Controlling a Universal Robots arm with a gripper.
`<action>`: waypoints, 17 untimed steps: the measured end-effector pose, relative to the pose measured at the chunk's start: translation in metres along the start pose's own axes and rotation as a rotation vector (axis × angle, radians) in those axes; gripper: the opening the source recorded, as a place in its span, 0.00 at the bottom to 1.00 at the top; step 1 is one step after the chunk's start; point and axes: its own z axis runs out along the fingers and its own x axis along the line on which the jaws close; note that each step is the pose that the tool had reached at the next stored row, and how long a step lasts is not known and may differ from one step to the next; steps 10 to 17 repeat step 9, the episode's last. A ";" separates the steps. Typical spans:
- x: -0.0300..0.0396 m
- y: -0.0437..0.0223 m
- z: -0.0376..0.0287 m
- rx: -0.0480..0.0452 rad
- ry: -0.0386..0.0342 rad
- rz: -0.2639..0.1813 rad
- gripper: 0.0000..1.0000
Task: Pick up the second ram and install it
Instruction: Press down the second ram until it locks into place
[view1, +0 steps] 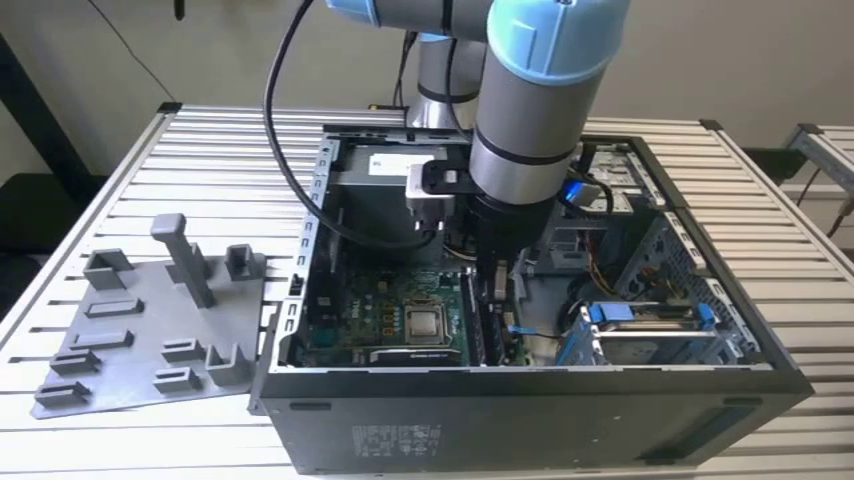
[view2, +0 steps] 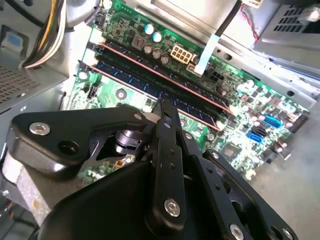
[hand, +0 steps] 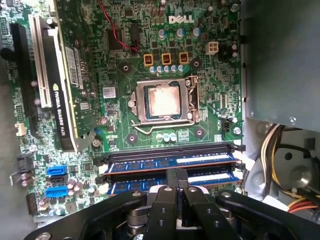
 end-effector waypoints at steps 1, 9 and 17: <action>0.0000 0.0000 0.0001 0.0001 -0.0002 0.000 0.11; 0.0000 0.0000 -0.0001 0.0001 -0.0002 0.000 0.11; 0.0000 0.0000 -0.0001 0.0001 -0.0002 0.000 0.11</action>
